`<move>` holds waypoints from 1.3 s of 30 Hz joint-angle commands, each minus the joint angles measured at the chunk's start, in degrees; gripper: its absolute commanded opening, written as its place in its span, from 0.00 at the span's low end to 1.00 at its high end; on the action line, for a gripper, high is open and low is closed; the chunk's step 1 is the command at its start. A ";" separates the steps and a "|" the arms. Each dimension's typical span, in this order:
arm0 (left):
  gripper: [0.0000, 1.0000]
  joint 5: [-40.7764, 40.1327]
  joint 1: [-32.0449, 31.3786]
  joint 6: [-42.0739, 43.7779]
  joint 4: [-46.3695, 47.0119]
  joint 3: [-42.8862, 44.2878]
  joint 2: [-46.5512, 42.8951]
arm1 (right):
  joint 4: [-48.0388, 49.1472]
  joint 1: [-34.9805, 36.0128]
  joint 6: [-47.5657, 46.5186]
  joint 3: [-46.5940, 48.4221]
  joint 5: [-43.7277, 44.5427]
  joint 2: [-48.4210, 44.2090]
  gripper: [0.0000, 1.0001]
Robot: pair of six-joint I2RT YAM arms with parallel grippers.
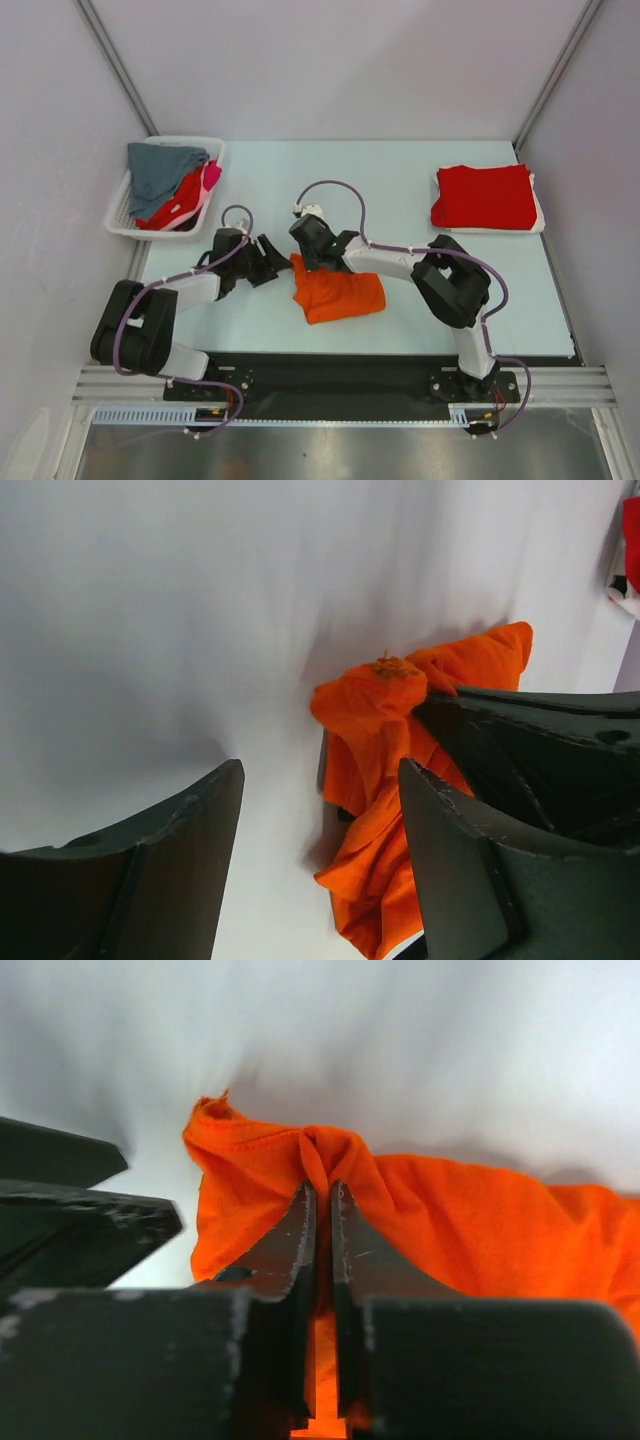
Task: Fold and stack the t-shirts
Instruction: Flatten the tshirt out
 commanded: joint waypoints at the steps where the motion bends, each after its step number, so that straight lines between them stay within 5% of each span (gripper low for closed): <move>1: 0.68 0.28 -1.48 -2.09 4.25 2.82 2.60 | 2.63 -0.84 0.60 -1.68 0.49 -3.69 0.00; 7: 0.67 -1.66 -3.15 -4.29 5.93 4.48 5.07 | 12.75 -1.90 1.48 -12.25 -0.73 -13.98 0.00; 16: 0.69 0.01 -3.77 -5.69 8.47 5.89 6.12 | 12.58 -2.69 0.95 -13.58 -4.69 -15.48 0.01; 23: 0.77 -3.32 -3.77 -7.54 5.68 4.49 1.05 | 14.08 -3.04 0.95 -14.72 -7.06 -15.66 0.15; 26: 0.84 -6.22 -3.77 -8.24 5.13 2.65 -2.22 | 13.99 -3.04 1.22 -14.98 -7.15 -15.48 0.40; 31: 0.93 -7.02 -4.21 -8.16 5.84 1.32 -5.39 | 14.87 -3.31 1.74 -15.69 -6.89 -15.57 0.48; 36: 0.93 -6.14 -5.17 -8.24 7.41 2.11 -2.58 | 14.95 -3.57 2.09 -15.51 -6.80 -14.96 0.51; 39: 0.86 -5.53 -6.31 -8.24 9.26 2.99 0.49 | 14.87 -3.66 1.92 -15.16 -7.33 -14.08 0.40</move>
